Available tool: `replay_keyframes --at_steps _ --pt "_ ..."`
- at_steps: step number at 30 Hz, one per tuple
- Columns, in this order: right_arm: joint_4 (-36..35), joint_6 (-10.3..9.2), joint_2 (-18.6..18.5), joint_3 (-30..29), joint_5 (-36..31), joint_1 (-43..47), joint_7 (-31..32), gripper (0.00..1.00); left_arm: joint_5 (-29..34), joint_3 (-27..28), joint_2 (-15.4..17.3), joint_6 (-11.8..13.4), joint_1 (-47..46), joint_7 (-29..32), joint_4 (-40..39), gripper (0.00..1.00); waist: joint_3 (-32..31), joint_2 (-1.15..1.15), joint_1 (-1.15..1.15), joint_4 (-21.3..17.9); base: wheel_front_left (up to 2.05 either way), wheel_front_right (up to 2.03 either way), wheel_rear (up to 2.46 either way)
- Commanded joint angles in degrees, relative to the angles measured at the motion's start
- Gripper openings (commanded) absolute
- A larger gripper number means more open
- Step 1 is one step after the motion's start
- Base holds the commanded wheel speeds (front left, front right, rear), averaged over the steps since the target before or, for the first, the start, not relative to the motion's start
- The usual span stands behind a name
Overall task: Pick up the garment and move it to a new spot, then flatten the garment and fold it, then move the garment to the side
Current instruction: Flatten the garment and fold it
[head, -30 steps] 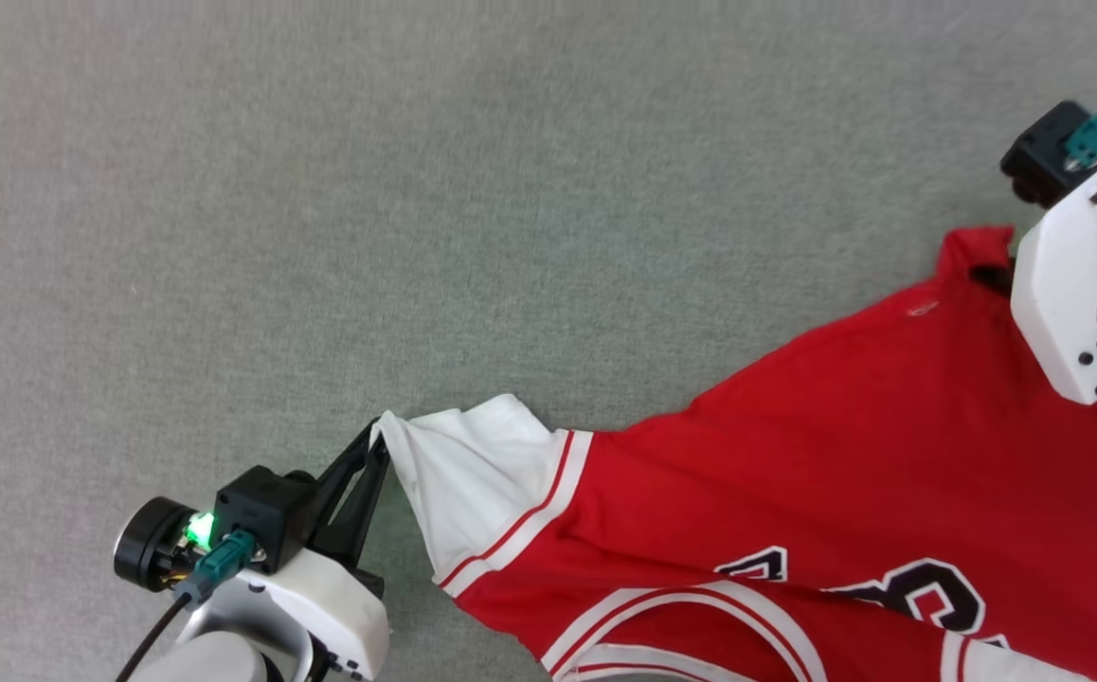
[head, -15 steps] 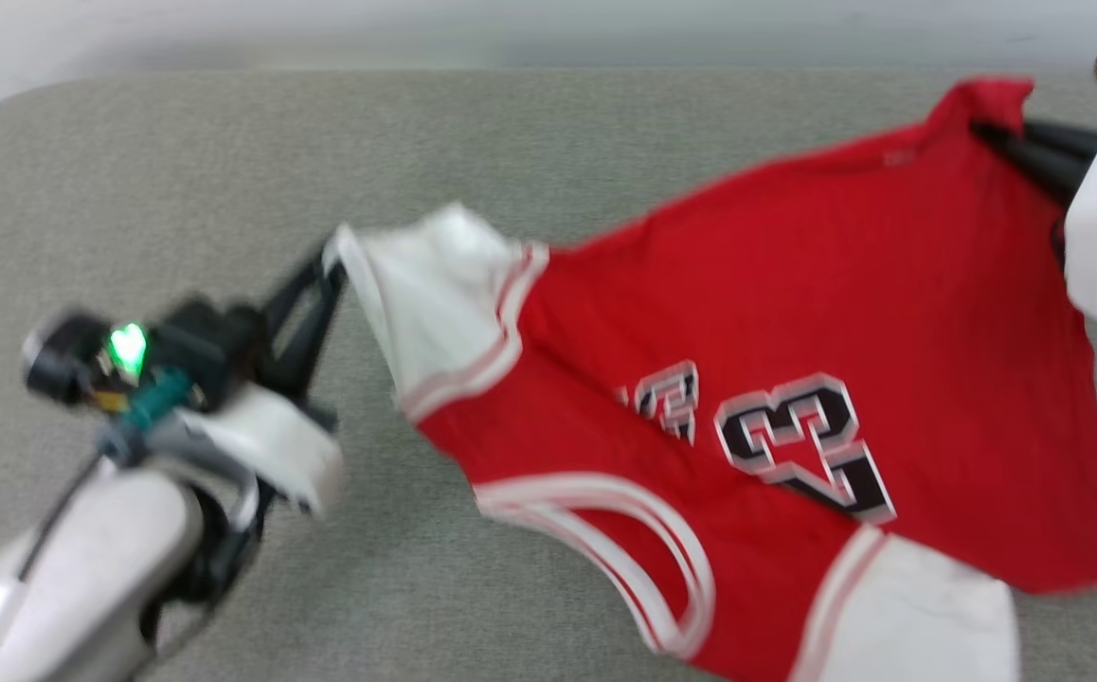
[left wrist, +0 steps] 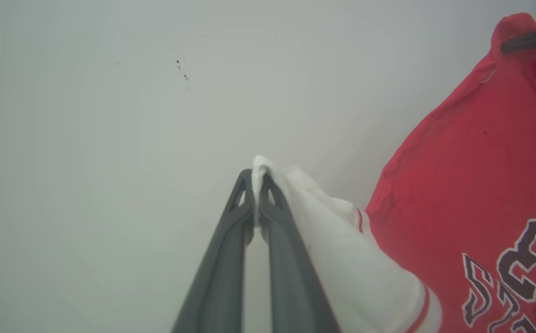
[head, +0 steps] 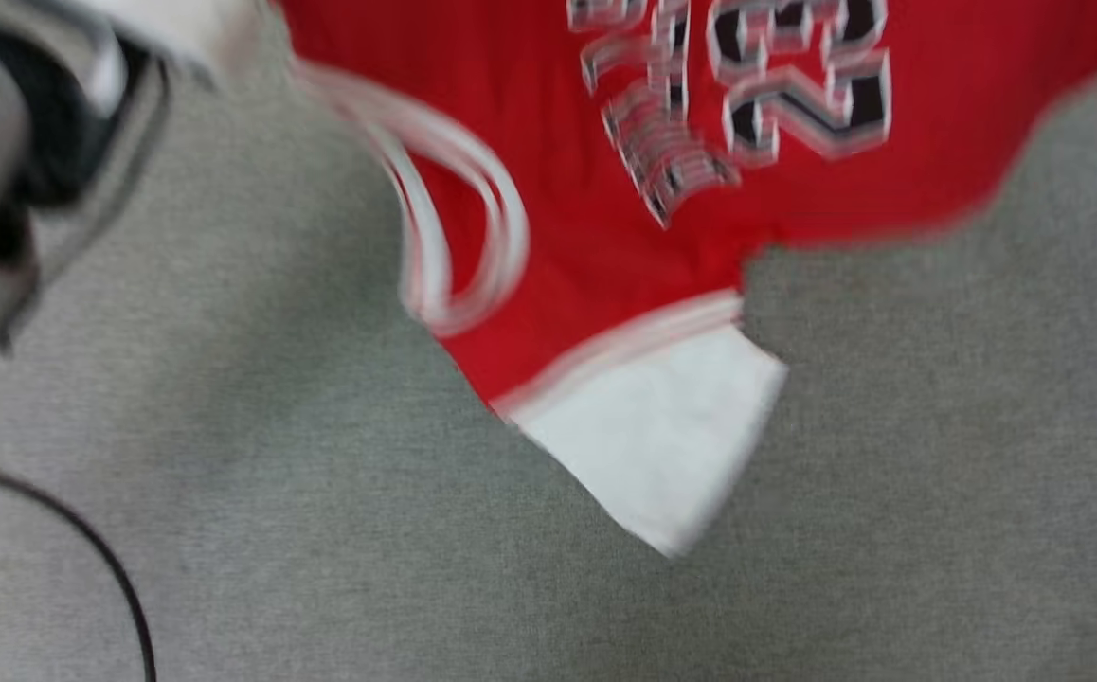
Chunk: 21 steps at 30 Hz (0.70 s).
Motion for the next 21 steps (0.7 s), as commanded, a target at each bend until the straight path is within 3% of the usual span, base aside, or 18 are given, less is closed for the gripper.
replay_keyframes --at_steps 1,14,21 --pt "0.8 -0.04 1.4 -1.4 -1.4 -2.5 0.1 0.00 0.1 0.8 -1.3 -0.6 -3.1 0.1 1.3 0.00 3.3 0.00 0.00 -0.7 0.00 0.00 0.00" --pt "10.1 -0.04 9.8 -6.9 -13.3 -26.8 1.3 0.00 4.3 4.1 -9.4 -9.2 -36.2 -0.7 19.5 0.00 14.0 0.00 0.00 -0.4 0.00 0.00 0.00" --pt "16.0 -0.04 12.2 -5.1 -15.6 -33.6 -1.2 0.00 4.9 4.3 -12.4 -12.2 -44.8 -4.0 30.1 0.00 16.5 0.00 0.00 0.3 0.00 0.00 0.00"
